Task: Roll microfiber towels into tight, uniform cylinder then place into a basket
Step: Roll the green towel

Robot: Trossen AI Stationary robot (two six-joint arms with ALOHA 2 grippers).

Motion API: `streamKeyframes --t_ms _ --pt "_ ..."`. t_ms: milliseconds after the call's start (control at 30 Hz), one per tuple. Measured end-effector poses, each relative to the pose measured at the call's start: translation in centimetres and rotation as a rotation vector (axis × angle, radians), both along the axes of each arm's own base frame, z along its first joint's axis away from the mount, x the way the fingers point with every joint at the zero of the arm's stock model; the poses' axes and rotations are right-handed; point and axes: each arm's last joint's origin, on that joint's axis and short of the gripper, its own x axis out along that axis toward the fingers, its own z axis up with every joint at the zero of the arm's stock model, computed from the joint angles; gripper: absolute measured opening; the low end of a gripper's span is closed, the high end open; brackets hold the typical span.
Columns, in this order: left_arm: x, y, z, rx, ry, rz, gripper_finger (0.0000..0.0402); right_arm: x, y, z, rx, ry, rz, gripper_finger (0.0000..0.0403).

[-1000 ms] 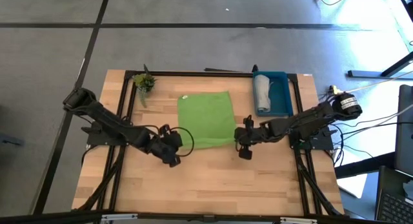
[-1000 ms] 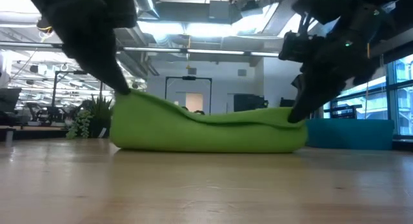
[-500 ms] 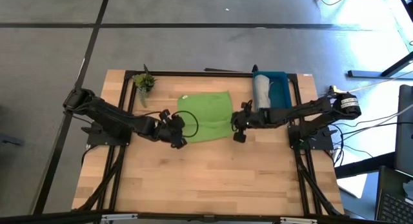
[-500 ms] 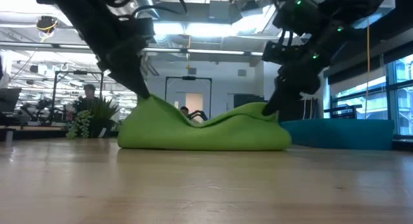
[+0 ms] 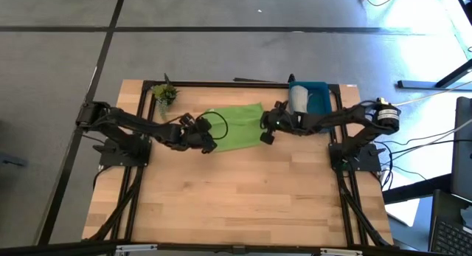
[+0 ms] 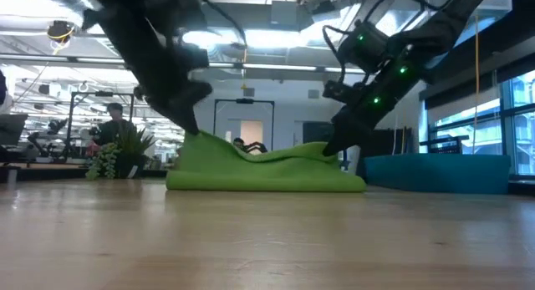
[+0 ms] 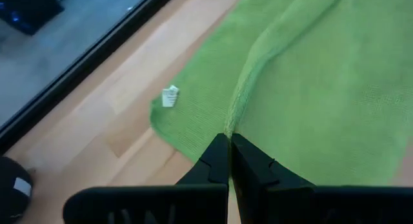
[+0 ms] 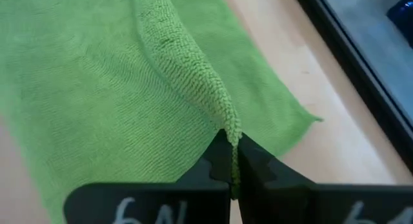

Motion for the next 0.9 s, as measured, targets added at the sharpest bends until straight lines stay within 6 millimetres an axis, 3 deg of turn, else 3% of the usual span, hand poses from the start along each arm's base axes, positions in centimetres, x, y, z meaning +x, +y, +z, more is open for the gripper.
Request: streamKeyframes --t_ms 300,500,900 --pt "0.6 2.0 -2.7 0.021 0.099 0.06 0.0 -0.5 -2.1 -0.1 -0.021 0.003 -0.051 0.0005" --pt "0.9 2.8 -3.0 0.025 0.093 0.08 0.0 -0.6 -2.6 0.0 -0.021 -0.002 -0.064 0.0007" --pt "1.0 3.9 -2.9 0.016 0.057 0.125 0.0 -0.5 -2.6 0.1 -0.019 -0.024 -0.068 0.0052"
